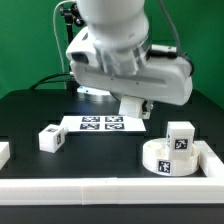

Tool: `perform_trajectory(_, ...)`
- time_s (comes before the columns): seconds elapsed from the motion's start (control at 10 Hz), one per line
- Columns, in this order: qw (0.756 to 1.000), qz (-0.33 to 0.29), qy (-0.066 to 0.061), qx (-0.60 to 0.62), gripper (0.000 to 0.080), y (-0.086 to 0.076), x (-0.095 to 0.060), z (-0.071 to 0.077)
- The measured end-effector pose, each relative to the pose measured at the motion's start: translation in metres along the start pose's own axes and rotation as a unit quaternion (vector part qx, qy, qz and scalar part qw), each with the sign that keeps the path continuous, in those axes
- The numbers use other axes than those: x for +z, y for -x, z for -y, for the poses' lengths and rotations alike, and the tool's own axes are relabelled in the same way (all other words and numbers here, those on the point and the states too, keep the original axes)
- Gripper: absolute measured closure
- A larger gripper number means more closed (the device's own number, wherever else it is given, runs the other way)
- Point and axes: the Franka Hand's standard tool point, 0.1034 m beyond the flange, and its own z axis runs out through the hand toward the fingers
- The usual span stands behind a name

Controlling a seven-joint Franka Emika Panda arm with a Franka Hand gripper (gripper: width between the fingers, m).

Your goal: Assemble stool

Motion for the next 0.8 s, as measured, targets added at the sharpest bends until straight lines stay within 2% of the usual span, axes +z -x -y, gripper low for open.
perform_trajectory(0.1, 0.998, -0.065, -0.002, -0.016, 0.0472, -0.007, -0.012, 0.009)
perform_trajectory(0.3, 0.991, -0.133, -0.017, -0.025, 0.0472, -0.004, -0.021, 0.018)
perform_trajectory(0.5, 0.982, -0.186, -0.028, -0.035, 0.0472, -0.005, -0.016, 0.025)
perform_trajectory(0.7, 0.963, -0.262, -0.048, -0.046, 0.0472, -0.008, -0.017, 0.038)
perform_trajectory(0.8, 0.953, -0.293, -0.048, -0.064, 0.0472, -0.004, -0.014, 0.043)
